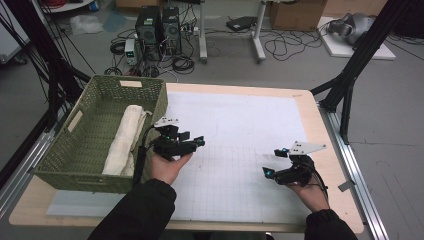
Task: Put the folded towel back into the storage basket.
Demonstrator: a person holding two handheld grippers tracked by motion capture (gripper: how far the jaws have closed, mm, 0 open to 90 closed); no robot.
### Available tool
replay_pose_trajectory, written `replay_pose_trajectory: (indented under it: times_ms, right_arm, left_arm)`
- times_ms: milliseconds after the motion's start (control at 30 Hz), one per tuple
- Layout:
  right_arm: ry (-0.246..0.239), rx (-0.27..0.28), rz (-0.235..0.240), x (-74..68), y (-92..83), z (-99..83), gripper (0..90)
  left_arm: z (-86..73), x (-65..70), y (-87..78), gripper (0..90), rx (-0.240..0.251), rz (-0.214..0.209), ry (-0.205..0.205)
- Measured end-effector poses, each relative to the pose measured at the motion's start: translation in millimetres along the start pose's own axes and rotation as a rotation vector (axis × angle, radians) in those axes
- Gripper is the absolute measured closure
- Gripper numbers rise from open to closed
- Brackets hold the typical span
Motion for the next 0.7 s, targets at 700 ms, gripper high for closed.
replay_pose_trajectory:
  times_ms: [700]
  right_arm:
    - [0.001,0.004,0.003,-2.2,-1.4,0.3,12.2]
  left_arm:
    - [-35.9,0.4,7.1,37.1,-0.040,0.046,0.072]
Point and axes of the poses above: each handheld gripper's, and its own axes: y roughly forward along the jaws, z roughly out of its top, x roughly to its right, the point moved 5 cm from there along y, roughly forward along the jaws, and after that the axes turned 6 degrees about z, right-handed, at the moved point
